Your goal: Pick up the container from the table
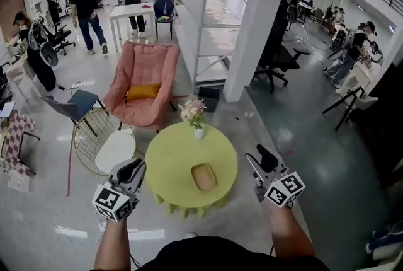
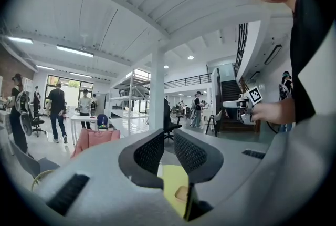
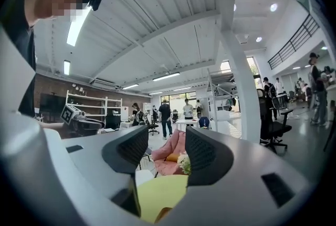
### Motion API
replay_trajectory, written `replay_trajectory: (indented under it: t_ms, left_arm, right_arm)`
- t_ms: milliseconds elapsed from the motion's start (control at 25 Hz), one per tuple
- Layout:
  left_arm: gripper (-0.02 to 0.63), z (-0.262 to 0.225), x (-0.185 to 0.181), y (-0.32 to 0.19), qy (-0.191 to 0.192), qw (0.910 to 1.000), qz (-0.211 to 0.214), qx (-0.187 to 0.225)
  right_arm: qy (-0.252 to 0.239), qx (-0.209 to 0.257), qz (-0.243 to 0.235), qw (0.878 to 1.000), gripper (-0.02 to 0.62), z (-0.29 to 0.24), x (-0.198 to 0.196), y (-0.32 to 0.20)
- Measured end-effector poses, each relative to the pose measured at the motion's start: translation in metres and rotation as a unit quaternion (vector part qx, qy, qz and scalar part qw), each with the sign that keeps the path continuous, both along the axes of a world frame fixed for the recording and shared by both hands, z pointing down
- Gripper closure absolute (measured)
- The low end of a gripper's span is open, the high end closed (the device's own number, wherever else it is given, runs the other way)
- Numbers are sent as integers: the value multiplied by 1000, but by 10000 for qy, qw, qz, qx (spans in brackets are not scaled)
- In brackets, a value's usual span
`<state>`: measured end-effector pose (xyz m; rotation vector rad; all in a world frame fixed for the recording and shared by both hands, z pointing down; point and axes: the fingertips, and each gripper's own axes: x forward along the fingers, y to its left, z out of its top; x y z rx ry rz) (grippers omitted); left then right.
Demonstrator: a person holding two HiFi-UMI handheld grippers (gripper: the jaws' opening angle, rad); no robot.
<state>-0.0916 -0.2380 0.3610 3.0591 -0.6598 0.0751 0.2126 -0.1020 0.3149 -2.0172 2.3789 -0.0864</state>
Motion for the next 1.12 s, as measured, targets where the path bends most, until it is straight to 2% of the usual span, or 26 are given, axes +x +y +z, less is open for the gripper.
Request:
replay_trajectory:
  t_ms: [200, 480, 680, 920, 1120]
  left_arm:
    - [535, -8, 3, 7, 110, 9999, 90, -47]
    - [535, -16, -1, 23, 122, 9999, 86, -1]
    - [535, -24, -6, 36, 85, 10000, 10, 27]
    - [535, -26, 10, 39, 146, 9999, -17, -34]
    - [535, -37, 26, 38, 148, 9999, -22, 85]
  right_arm:
    - [-195, -180, 290, 9992, 411, 2, 8, 0]
    - [-333, -167, 166, 9992, 411, 2, 2, 3]
    - [-493, -64, 8, 9988, 443, -6, 0, 6]
    - [-254, -296, -87, 9992, 454, -4, 9, 2]
    - [-133, -293, -181, 9993, 459, -11, 17, -2]
